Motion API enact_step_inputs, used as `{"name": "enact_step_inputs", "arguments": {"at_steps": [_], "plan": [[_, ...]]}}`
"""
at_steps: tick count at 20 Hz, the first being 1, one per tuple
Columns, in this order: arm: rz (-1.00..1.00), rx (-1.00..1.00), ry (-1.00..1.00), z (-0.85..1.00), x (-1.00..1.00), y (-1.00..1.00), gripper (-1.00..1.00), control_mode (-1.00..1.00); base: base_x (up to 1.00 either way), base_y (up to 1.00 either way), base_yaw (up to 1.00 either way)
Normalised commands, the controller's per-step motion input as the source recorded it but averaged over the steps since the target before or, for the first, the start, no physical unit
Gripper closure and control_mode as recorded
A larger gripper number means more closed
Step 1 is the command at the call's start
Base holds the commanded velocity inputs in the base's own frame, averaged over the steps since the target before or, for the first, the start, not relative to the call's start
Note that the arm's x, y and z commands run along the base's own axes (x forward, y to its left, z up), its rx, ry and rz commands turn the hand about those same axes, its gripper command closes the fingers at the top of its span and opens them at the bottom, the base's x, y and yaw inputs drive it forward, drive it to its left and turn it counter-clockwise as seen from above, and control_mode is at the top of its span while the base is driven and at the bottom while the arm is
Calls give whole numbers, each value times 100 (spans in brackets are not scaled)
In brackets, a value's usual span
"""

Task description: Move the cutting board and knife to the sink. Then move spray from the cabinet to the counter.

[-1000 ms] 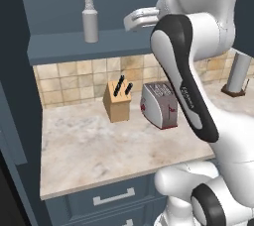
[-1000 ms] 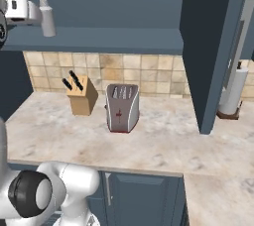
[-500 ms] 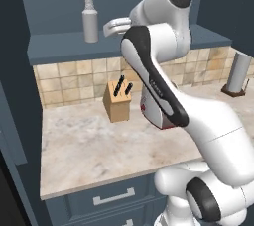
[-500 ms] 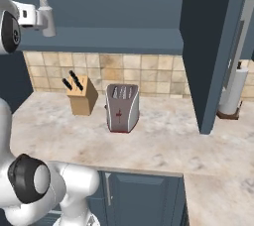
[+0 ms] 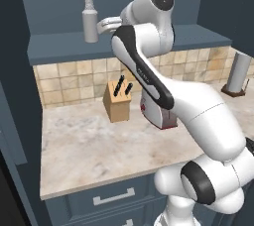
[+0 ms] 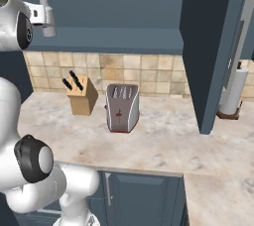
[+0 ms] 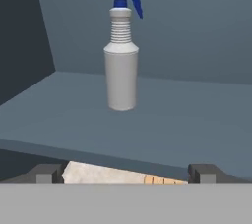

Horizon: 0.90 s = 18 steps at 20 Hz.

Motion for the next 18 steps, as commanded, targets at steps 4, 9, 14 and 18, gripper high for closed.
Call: {"name": "enact_step_inputs", "arguments": {"at_steps": [4,9,14,18], "plan": [[11,3,-9,-2,10,0,-100,-100,0,0,0],[15,1,-7,-2,5,0,-100,-100,0,0,0],[6,0,1,-9,28,0,-100,-100,0,0,0],[0,0,5,-2,42,2,-100,-100,0,0,0]]}}
